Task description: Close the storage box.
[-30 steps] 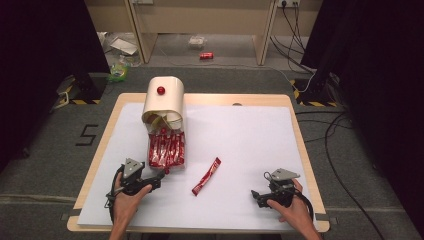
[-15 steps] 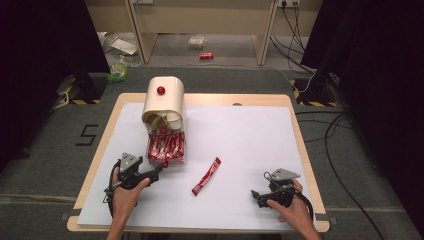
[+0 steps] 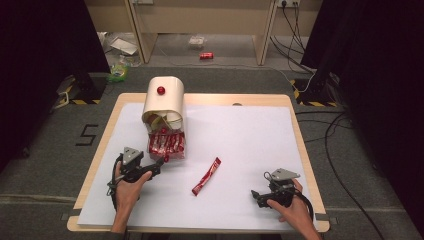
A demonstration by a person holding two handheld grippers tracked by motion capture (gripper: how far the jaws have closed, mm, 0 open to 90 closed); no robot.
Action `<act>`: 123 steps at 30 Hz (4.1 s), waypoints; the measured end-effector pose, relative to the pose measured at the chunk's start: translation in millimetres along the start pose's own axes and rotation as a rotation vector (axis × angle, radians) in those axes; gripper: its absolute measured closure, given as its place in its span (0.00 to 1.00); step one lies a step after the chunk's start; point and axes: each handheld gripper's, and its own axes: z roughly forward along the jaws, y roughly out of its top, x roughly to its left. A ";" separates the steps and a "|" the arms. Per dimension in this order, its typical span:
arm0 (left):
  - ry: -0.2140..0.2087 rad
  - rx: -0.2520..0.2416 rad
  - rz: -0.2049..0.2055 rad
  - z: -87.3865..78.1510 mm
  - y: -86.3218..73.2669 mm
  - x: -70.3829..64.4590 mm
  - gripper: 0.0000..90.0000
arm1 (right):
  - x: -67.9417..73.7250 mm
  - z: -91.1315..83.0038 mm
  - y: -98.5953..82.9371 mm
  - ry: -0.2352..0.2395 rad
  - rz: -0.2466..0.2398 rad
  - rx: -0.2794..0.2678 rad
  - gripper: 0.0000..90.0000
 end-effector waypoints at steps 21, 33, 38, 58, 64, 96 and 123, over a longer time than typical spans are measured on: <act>0.001 -0.013 -0.002 12.7 13.5 3.5 0.18 | -0.1 0.0 0.0 0.000 -0.001 0.000 0.02; -0.003 -0.021 -0.020 19.6 16.1 7.2 0.17 | -0.1 0.0 0.0 0.000 0.000 0.000 0.02; -0.001 -0.021 -0.016 21.4 17.2 8.0 0.18 | -0.1 0.0 0.0 0.000 -0.001 0.000 0.02; 0.023 -0.012 -0.035 35.2 18.7 13.5 0.18 | 0.0 0.0 0.0 0.000 -0.001 0.000 0.02; 0.030 -0.011 -0.044 39.3 20.0 15.5 0.18 | 0.0 0.0 0.0 0.000 -0.001 0.000 0.02; 0.023 -0.013 -0.054 43.7 17.0 17.3 0.22 | 0.0 0.0 0.0 0.000 0.000 0.000 0.02; -0.003 -0.009 -0.074 28.2 11.0 19.5 0.22 | -0.1 -0.1 -0.1 0.001 0.001 0.000 0.02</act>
